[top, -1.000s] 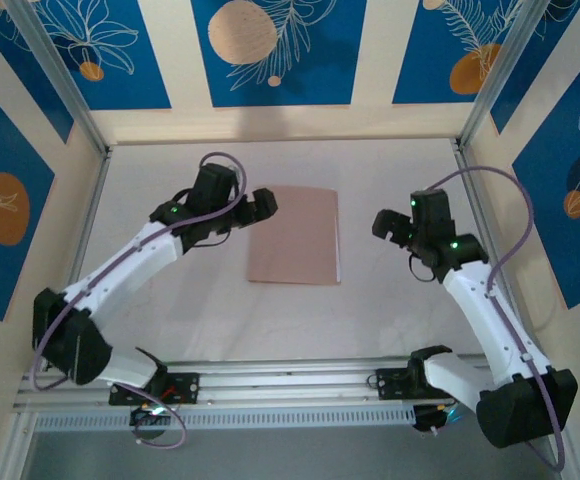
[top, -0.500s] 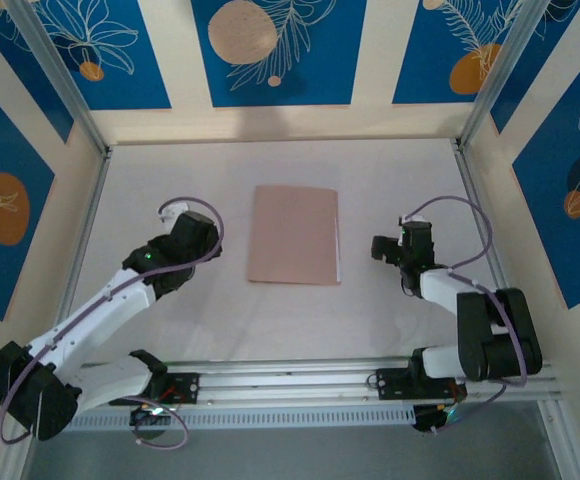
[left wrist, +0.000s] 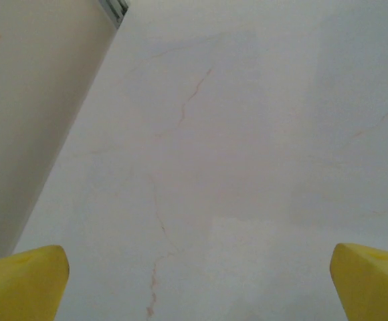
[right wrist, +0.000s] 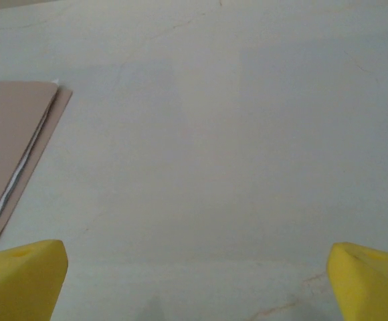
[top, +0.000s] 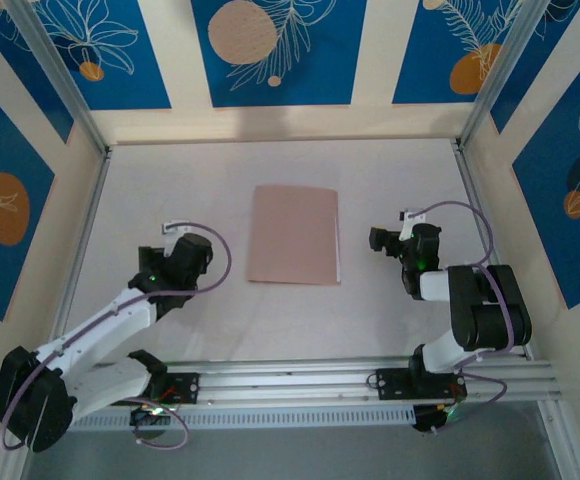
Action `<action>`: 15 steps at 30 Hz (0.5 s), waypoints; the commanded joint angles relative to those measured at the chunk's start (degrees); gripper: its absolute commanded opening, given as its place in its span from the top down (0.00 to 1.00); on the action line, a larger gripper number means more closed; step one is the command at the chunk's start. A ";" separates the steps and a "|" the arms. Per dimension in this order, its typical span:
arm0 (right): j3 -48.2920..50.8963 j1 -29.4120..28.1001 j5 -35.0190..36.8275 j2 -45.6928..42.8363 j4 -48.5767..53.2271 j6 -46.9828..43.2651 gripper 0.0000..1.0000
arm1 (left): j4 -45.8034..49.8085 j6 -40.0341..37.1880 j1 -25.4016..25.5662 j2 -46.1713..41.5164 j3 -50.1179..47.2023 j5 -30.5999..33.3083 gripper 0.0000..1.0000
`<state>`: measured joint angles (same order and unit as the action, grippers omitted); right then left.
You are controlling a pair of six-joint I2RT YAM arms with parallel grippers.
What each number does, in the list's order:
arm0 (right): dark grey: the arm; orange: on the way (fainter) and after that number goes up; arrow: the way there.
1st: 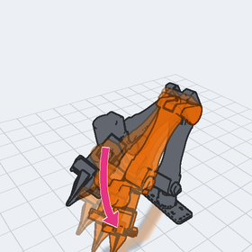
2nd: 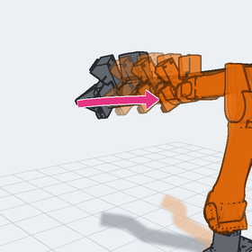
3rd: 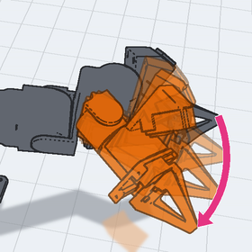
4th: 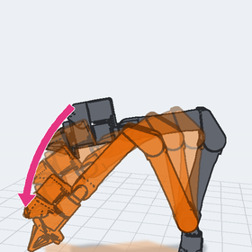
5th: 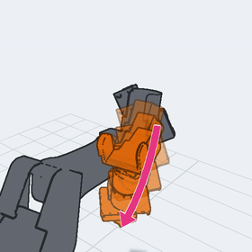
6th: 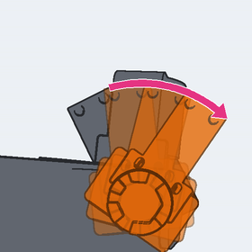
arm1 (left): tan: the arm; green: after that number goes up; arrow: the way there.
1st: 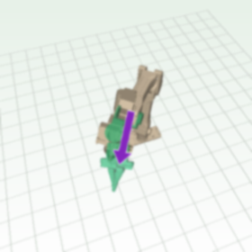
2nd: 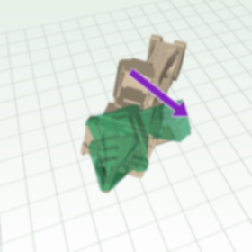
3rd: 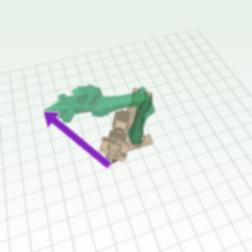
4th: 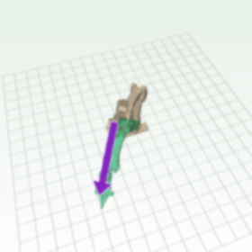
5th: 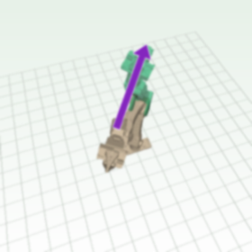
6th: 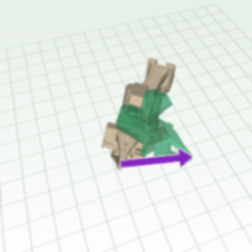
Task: Put the files into the folder
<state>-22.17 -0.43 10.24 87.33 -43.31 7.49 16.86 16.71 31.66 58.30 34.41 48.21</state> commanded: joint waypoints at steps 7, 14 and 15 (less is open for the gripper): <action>-0.92 -0.28 -0.68 -0.06 -4.43 -0.81 0.01 | -36.95 -16.72 -13.41 4.99 -12.53 -9.72 0.00; -0.90 -0.28 -0.65 -0.11 -4.33 -0.81 0.01 | -53.45 -20.16 -18.45 18.95 -11.98 -17.84 0.00; -0.88 -0.28 -0.66 -0.14 -4.22 -0.80 0.01 | -56.40 -20.31 -19.04 20.73 -11.73 -18.98 0.00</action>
<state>-22.26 -0.51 10.17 87.33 -45.67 7.49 -25.32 -0.64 14.46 76.49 21.45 35.24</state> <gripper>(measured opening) 0.993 0.998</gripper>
